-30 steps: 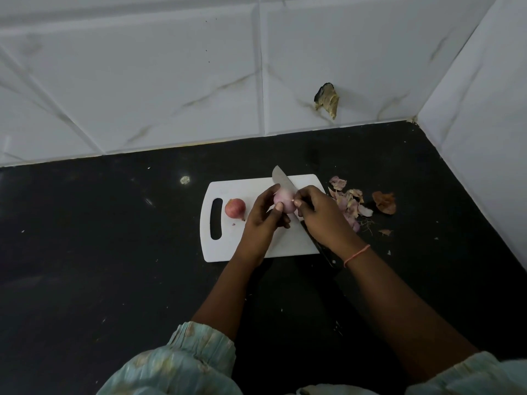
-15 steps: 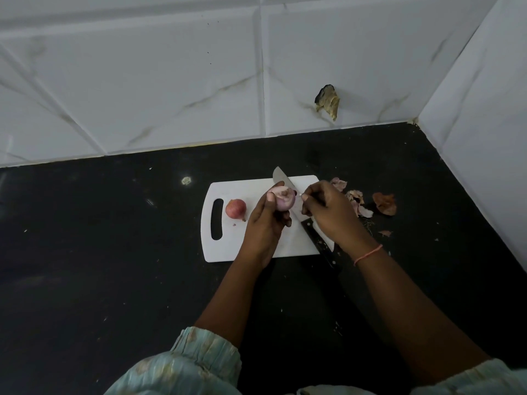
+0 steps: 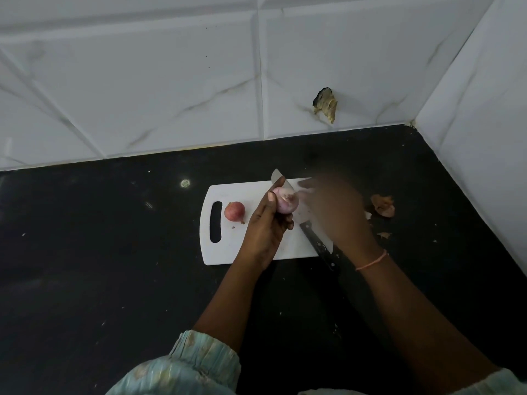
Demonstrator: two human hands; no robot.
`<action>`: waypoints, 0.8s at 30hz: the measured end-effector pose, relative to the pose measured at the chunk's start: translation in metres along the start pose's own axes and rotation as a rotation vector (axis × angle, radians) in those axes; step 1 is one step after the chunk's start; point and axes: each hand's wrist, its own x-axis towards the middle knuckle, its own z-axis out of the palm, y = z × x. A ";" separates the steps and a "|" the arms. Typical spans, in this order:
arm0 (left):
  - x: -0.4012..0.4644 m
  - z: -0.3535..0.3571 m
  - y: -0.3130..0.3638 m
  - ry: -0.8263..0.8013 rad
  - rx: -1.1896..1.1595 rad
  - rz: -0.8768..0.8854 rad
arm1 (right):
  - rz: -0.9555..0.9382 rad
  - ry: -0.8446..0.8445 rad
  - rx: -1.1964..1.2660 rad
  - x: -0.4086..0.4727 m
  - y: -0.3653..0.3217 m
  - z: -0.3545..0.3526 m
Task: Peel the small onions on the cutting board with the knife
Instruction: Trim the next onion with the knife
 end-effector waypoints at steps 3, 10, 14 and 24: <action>-0.002 0.000 0.003 0.022 0.113 0.004 | -0.026 -0.073 -0.006 -0.004 -0.008 0.018; -0.005 -0.004 0.001 0.028 0.215 0.057 | -0.029 0.000 -0.025 -0.002 -0.005 0.024; -0.005 -0.003 0.002 0.067 0.223 0.053 | -0.165 -0.086 -0.230 -0.003 0.000 0.028; -0.007 -0.011 0.024 0.353 0.101 0.005 | 0.046 -0.023 -0.348 -0.013 0.037 -0.002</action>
